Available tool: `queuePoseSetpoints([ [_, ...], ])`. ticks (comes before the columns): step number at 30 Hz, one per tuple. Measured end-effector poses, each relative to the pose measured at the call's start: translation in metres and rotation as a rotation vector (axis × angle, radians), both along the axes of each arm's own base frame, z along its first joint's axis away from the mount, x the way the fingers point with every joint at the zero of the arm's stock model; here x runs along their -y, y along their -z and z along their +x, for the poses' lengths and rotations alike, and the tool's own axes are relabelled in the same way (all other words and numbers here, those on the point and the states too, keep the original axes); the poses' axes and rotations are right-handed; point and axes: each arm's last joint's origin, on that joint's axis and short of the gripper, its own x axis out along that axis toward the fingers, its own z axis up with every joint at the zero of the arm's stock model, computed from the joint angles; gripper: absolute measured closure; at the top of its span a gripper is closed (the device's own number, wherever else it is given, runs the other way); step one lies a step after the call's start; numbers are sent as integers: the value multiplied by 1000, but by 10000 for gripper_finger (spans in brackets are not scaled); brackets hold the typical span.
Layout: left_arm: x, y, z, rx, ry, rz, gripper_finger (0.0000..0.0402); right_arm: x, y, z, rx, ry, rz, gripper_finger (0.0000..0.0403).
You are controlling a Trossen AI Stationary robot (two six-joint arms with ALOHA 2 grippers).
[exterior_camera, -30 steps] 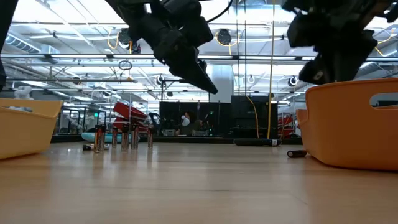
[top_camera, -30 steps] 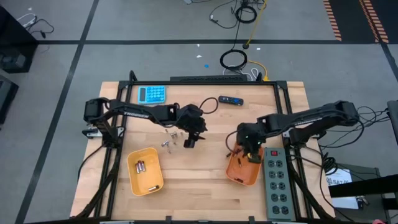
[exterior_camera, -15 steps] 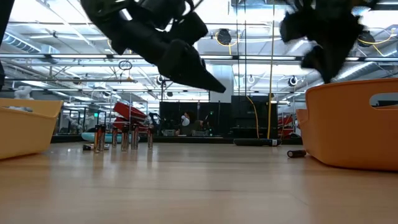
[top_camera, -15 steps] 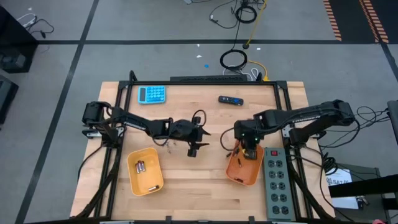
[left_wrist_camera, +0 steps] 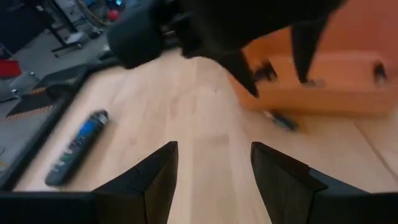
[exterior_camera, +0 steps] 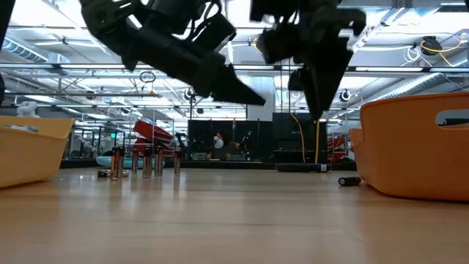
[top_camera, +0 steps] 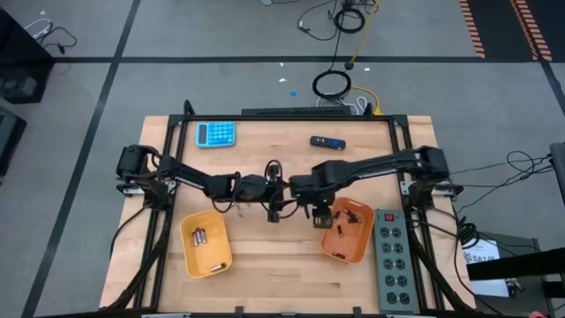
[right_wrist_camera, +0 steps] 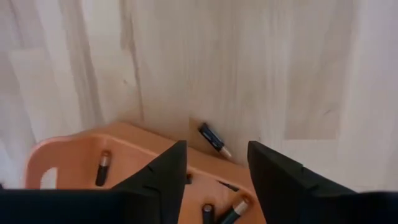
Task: Sort batteries
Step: Put the brown battery into the orange bin
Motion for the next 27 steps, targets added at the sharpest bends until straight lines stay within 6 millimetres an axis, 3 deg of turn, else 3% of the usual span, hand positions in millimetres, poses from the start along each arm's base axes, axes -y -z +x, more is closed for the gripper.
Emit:
queuePoseSetpoints([
  [6,12,19,-20,36,18,-57,189,6,27,13,-57,60,33,228],
  [15,18,24,-30,112,28,-70,189,-18,57,18,-165,55,43,228],
  [27,17,26,-32,67,-18,-37,189,-22,60,1,-333,70,24,228],
])
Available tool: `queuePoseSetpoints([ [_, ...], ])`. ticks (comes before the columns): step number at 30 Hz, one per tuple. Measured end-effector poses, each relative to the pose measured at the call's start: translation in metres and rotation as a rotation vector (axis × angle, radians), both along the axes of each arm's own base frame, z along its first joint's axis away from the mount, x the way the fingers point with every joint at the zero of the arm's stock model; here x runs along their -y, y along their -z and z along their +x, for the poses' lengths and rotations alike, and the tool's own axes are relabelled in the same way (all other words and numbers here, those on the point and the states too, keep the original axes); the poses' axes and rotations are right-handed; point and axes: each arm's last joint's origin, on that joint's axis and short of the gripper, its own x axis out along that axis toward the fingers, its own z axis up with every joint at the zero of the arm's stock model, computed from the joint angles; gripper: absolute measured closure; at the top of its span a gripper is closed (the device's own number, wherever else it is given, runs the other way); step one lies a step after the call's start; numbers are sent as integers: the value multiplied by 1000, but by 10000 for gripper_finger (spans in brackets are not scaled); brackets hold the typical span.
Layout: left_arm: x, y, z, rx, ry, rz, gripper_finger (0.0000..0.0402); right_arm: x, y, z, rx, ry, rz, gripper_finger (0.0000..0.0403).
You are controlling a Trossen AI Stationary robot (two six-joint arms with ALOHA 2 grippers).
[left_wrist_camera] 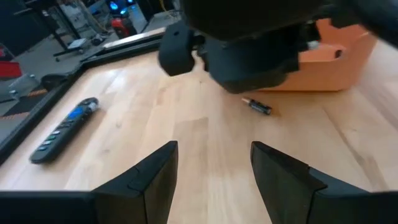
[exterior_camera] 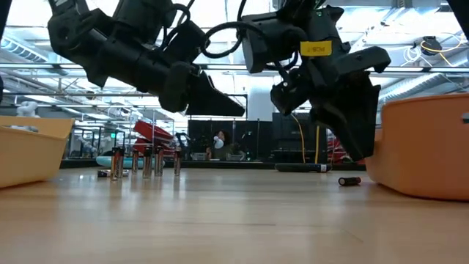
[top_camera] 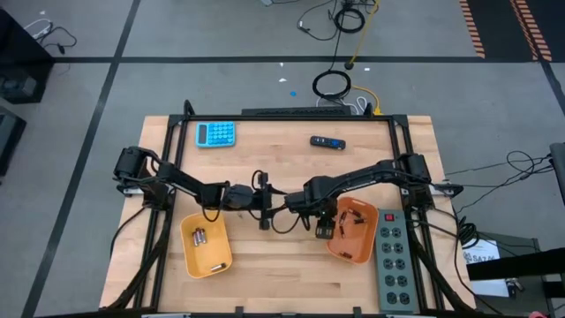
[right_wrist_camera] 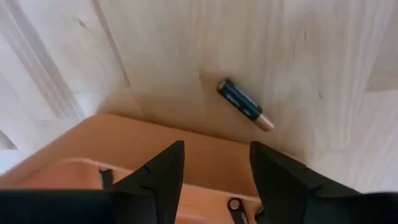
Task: Sort batteries
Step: Put the brown battery into the orange bin
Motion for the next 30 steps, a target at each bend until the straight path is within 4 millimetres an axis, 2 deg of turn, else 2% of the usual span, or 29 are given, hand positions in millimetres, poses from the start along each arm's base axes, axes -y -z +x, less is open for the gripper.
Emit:
queuePoseSetpoints([
  [6,-1,-1,0,-6,-18,14,189,-1,0,4,51,-37,-29,228],
  [10,-1,0,-1,-7,-18,15,189,-5,12,7,34,-96,-43,228],
  [16,-1,-1,0,-4,-18,16,189,-11,20,16,32,-183,-101,238],
  [25,-2,0,-1,-18,-34,24,189,-19,40,18,-24,-266,-171,239],
  [28,-2,1,-1,-23,-40,29,189,-19,41,18,-19,-279,-174,251],
  [30,-2,1,-1,-26,-38,37,189,-18,41,18,-15,-287,-175,274],
])
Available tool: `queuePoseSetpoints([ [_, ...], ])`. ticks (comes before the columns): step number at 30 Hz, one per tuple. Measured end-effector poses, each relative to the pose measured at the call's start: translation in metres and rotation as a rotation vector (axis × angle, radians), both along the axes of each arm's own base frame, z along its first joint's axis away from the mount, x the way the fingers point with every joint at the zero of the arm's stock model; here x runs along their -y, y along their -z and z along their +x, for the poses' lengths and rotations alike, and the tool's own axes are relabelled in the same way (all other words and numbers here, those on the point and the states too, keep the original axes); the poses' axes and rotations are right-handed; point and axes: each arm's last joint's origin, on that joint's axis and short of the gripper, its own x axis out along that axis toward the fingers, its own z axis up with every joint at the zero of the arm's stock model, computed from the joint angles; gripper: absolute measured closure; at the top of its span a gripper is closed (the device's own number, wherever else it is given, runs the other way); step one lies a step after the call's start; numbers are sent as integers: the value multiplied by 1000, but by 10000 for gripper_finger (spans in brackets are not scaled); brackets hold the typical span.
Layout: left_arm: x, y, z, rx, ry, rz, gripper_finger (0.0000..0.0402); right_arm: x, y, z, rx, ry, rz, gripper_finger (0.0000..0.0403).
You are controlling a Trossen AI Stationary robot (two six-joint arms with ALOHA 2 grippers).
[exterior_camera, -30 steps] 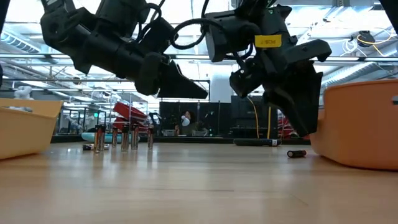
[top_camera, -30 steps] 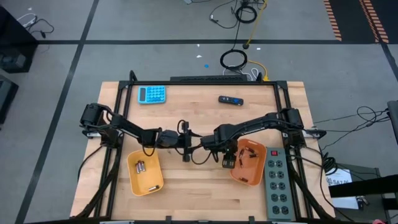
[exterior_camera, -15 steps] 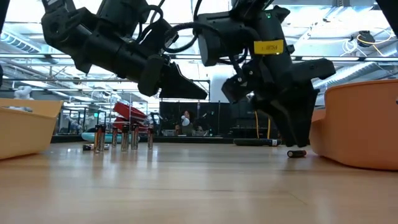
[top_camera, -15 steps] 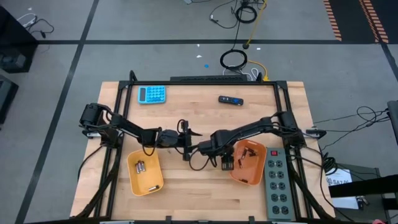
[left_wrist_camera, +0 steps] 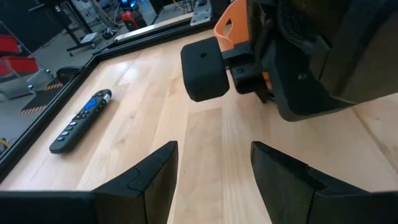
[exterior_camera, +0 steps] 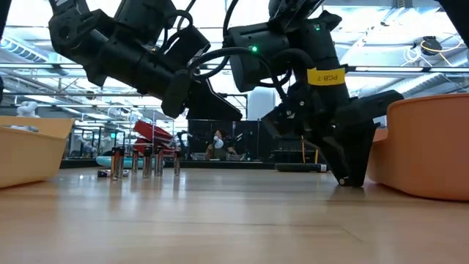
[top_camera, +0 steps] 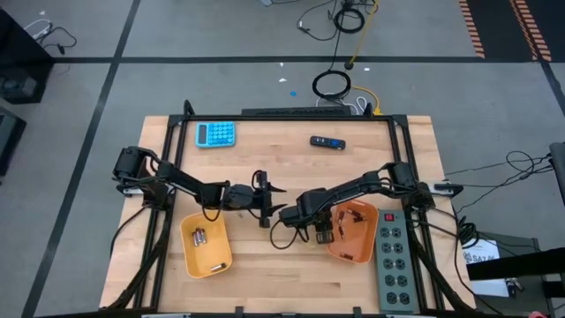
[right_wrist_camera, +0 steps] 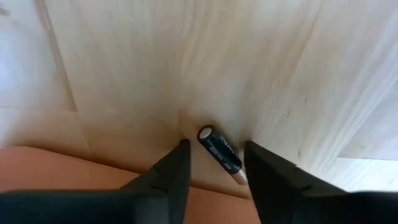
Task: Sort batteries
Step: Put the brown battery into the orange bin
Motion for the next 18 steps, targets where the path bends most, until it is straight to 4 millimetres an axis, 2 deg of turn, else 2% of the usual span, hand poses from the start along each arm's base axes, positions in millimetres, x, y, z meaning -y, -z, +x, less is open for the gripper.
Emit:
queuePoseSetpoints([
  [6,0,0,0,0,-16,12,189,1,1,1,11,-34,-11,386],
  [13,-1,1,0,-8,-30,19,189,3,-6,5,12,-34,-8,397],
  [18,-1,0,0,-4,-30,18,189,8,-32,7,107,6,-21,400],
])
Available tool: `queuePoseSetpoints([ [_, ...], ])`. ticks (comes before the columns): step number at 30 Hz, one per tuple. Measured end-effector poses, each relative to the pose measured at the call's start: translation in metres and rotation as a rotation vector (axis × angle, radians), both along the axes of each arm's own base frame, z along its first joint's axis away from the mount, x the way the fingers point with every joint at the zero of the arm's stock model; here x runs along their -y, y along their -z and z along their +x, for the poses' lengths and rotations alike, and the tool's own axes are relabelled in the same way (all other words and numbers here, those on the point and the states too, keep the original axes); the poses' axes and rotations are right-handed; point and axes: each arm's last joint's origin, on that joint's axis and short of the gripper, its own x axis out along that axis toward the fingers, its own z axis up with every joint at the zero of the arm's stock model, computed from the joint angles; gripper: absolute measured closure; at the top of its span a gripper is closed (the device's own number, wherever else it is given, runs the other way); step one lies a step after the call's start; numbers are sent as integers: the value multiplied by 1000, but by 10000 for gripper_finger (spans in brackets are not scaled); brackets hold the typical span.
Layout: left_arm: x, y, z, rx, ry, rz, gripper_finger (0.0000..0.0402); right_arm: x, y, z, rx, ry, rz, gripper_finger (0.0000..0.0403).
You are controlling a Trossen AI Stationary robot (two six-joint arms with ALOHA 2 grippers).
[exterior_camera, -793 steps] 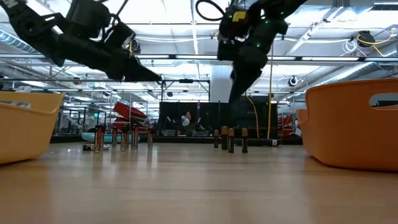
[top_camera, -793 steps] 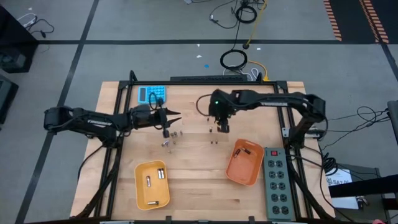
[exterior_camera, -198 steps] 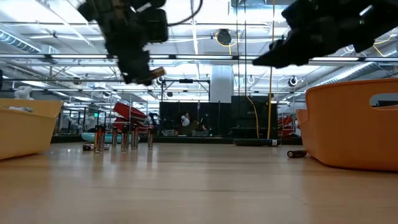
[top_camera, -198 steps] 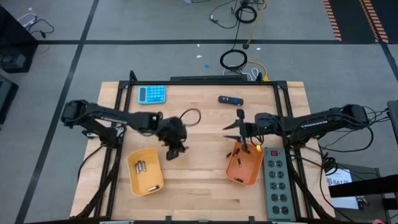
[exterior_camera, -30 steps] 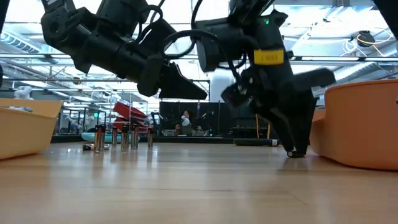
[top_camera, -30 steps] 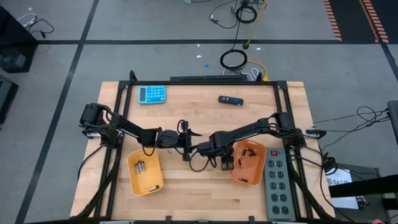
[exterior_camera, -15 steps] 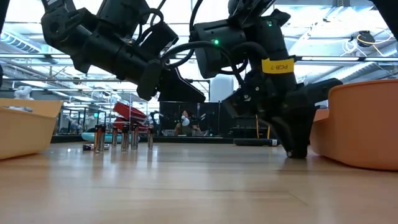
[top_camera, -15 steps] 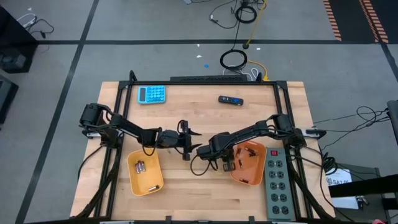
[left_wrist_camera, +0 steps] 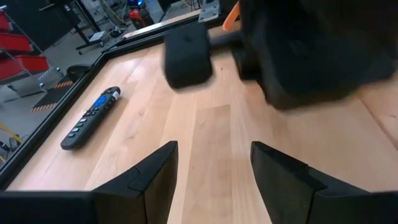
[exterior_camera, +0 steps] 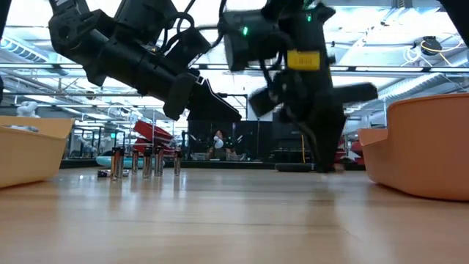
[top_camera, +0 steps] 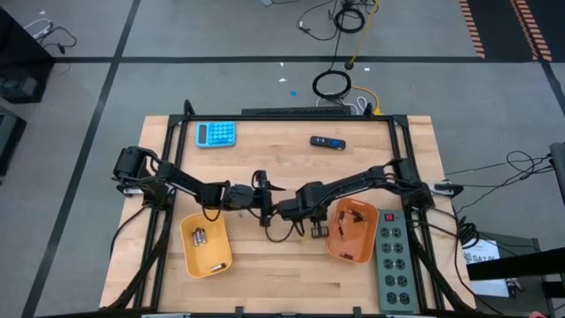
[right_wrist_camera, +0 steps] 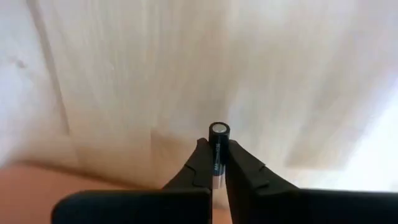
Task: Sort batteries
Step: Put the brown battery into the orange bin
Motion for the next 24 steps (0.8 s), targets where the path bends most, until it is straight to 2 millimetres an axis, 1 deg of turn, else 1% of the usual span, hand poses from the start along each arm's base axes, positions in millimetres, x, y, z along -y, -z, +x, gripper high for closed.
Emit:
queuePoseSetpoints([
  [4,0,0,0,0,0,-1,189,2,-16,-8,-7,52,-5,401],
  [7,0,0,0,-1,0,-2,189,2,-39,-17,24,100,6,401],
  [11,0,0,0,1,-4,-15,189,-1,-73,-31,87,191,69,401],
  [13,0,0,0,0,-6,-23,189,-2,-84,-40,89,268,127,401],
  [14,0,1,0,-3,-5,-25,189,-2,-86,-44,85,298,140,401],
  [16,1,2,-1,-18,-4,-28,189,-5,-80,-52,38,340,177,401],
  [18,2,4,-2,-32,-6,-42,189,-8,-66,-59,-33,366,193,399],
  [20,5,4,-2,-39,-1,-48,189,-11,-55,-67,-82,381,172,390],
  [22,6,4,-3,-41,-3,-64,189,-13,-50,-71,-104,391,158,370],
  [24,6,-2,-5,-39,-5,-68,189,-13,-49,-71,-90,391,124,341],
])
